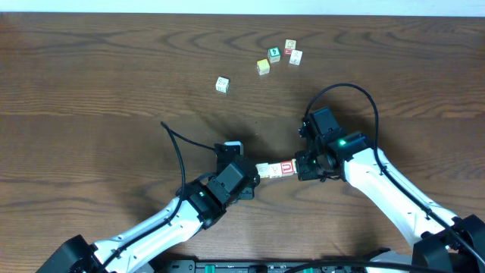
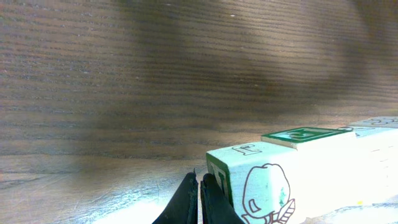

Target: Lift 5 blocks

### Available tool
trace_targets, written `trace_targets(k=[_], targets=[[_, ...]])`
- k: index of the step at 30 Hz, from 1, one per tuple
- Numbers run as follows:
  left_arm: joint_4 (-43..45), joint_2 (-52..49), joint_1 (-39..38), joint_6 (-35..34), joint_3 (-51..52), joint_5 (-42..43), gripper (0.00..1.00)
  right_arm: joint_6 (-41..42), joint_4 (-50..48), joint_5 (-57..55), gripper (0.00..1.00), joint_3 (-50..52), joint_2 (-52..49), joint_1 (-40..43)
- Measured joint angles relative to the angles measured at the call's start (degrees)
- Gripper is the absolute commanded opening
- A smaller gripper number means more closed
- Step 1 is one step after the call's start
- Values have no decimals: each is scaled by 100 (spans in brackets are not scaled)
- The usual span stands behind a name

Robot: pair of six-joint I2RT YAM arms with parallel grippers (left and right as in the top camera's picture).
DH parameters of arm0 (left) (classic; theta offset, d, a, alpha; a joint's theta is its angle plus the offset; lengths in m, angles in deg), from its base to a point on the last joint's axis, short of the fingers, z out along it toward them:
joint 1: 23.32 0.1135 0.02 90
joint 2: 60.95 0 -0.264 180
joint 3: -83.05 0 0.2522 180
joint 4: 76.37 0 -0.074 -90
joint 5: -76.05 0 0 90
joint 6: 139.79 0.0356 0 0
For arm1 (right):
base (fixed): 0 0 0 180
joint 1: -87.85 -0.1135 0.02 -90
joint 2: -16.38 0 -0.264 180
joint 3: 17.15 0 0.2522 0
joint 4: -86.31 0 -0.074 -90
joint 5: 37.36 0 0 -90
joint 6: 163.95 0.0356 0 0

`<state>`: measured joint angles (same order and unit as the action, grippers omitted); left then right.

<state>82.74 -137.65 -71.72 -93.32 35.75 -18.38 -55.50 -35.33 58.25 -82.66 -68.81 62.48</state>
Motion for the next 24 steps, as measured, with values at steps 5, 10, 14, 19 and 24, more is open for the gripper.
trace_targets(k=[5, 10, 14, 19, 24], targets=[[-219, 0, 0, 35, -155, -2, 8, 2, 68, -4, 1, -7, 72, 0], [-358, 0, 13, 120, -339, -57, 7, 2, 138, -68, 1, -7, 330, 0], [-352, 2, 22, 162, -407, -68, 7, 2, 216, -138, 1, -7, 542, 0], [-348, 24, 22, 166, -411, -63, 7, 2, 271, -142, 1, -7, 713, 0], [-498, 181, 22, 181, -466, -81, 7, 2, 293, -144, 1, -76, 750, 0]])
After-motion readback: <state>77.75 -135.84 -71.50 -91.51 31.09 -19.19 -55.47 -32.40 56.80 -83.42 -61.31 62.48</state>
